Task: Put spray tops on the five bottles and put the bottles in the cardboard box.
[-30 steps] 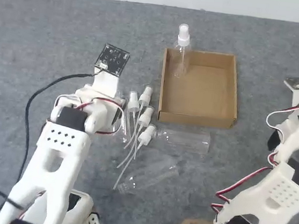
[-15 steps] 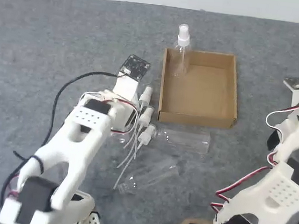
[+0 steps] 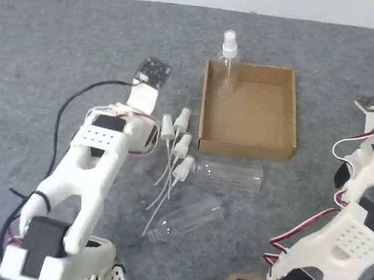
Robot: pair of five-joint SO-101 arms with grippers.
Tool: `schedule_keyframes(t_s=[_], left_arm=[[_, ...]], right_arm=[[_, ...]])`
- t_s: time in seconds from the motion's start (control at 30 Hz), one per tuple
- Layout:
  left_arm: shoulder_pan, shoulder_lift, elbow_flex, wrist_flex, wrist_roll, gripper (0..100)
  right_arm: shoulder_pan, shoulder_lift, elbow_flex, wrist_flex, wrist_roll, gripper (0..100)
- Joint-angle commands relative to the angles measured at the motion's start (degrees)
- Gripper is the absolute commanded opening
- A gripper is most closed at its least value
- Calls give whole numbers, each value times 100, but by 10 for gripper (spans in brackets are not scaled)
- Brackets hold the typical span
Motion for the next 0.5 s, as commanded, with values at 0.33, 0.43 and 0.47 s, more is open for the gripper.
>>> schedule_keyframes(t_s=[0.33,0.43,0.47], left_arm=[[290,1714,-1807,-35,1635,145],[352,2101,-2237,185,1635,145],[360,2198,-2352,273,1635,145]], right_arm=[[13,-532,-202,92,62,6],[22,-532,-202,75,62,6],[22,-532,-202,75,62,6]])
